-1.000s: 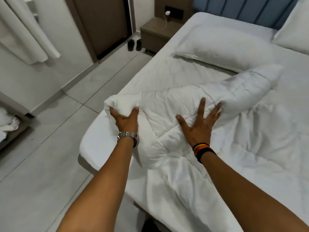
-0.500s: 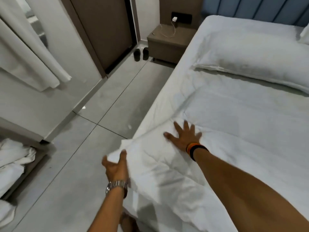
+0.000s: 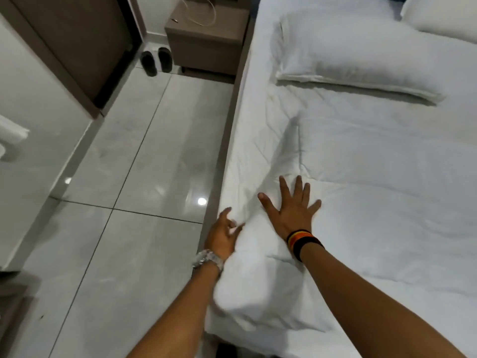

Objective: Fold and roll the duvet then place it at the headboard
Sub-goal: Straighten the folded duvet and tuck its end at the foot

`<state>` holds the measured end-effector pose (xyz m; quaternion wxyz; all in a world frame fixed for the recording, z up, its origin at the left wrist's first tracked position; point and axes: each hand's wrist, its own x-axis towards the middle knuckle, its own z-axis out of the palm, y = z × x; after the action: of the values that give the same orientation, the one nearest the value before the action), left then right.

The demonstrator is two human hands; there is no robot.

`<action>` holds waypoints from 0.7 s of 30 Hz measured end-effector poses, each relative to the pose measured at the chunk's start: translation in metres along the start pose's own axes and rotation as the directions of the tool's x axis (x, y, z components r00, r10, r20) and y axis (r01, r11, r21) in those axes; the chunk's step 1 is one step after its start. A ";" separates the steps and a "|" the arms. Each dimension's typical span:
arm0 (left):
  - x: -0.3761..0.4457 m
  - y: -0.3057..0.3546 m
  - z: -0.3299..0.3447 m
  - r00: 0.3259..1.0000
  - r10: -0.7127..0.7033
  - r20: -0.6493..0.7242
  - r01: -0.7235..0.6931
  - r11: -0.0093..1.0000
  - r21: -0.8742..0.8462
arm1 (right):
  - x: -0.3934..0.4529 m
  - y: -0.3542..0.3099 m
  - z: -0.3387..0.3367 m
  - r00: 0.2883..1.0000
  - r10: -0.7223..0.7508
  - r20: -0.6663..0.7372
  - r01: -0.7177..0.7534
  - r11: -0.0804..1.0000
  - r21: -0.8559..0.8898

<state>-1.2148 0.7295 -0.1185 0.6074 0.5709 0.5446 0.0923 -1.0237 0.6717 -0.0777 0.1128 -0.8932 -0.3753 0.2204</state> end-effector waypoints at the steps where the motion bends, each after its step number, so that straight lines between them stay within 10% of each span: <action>1: -0.004 -0.001 0.009 1.000 -0.009 -0.001 0.009 0.999 0.038 | -0.004 0.004 0.002 1.000 0.020 -0.008 -0.020 1.000 0.006; 11: -0.037 -0.021 0.023 0.984 -0.144 0.100 0.146 0.989 -0.009 | -0.045 0.015 0.011 0.994 0.089 -0.067 -0.089 0.996 0.001; 14: -0.042 -0.012 -0.002 0.988 0.081 -0.129 -0.091 0.993 -0.076 | -0.062 0.002 0.002 0.990 0.082 -0.113 -0.070 0.991 0.112; 18: -0.066 0.025 -0.064 0.791 0.405 -0.459 -0.436 0.899 0.042 | -0.080 -0.014 -0.013 0.963 0.069 -0.260 0.006 0.962 0.274; 21: -0.088 0.019 -0.108 0.701 0.375 -0.607 -0.476 0.880 -0.007 | -0.097 -0.002 -0.007 0.958 0.040 -0.284 0.046 0.955 0.292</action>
<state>-1.3222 0.7354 -0.0278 0.4147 0.5723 0.5487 0.4465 -1.0822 0.6026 -0.0408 0.2983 -0.8883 -0.3191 0.1420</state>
